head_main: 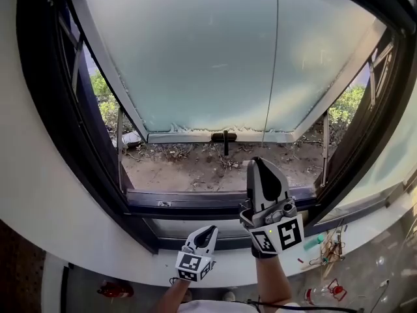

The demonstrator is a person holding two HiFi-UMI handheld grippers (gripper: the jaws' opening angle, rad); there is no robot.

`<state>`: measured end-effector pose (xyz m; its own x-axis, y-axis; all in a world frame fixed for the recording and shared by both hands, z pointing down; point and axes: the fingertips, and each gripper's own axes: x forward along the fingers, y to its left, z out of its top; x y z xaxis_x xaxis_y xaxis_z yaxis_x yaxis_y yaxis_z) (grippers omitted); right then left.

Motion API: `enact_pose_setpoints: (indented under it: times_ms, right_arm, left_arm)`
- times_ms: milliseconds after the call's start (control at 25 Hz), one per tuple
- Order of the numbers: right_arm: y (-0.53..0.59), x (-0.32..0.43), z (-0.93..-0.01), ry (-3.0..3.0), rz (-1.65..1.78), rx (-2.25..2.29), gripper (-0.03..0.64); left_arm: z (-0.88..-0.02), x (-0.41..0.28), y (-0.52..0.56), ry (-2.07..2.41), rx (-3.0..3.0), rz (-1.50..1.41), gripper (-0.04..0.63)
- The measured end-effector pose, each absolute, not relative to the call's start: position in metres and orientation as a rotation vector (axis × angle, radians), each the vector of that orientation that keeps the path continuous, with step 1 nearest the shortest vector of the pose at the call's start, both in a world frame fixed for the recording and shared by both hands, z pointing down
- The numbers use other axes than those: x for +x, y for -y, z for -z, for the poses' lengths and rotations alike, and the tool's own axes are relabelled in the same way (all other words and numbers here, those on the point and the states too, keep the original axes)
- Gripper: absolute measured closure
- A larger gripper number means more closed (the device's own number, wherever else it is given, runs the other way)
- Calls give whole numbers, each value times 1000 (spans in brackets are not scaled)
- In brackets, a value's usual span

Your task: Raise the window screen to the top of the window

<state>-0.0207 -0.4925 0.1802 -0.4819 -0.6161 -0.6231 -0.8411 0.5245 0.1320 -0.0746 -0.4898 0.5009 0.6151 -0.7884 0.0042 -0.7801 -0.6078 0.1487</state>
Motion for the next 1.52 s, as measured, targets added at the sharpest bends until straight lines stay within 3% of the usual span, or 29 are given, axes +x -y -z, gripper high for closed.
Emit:
enact_pose_setpoints:
  times_ms: [200,520,960,1520]
  right_arm:
    - [473,-8,-176,-2181,-424,-1026,617]
    - [442,10,-188,-2116,-501,-1028,617]
    - [514,6,-451,-2574,103,-1718,616]
    - [506,1,-456,-2607,65,-1697,616]
  left_arm:
    - [-498,-76,493,1321,2701,104,581]
    - [-495,-85,501,1344,2680,138,581]
    - [-492,-92,504,1380,2651,166,594]
    - [-480,-94,493,1322,2663,192,595]
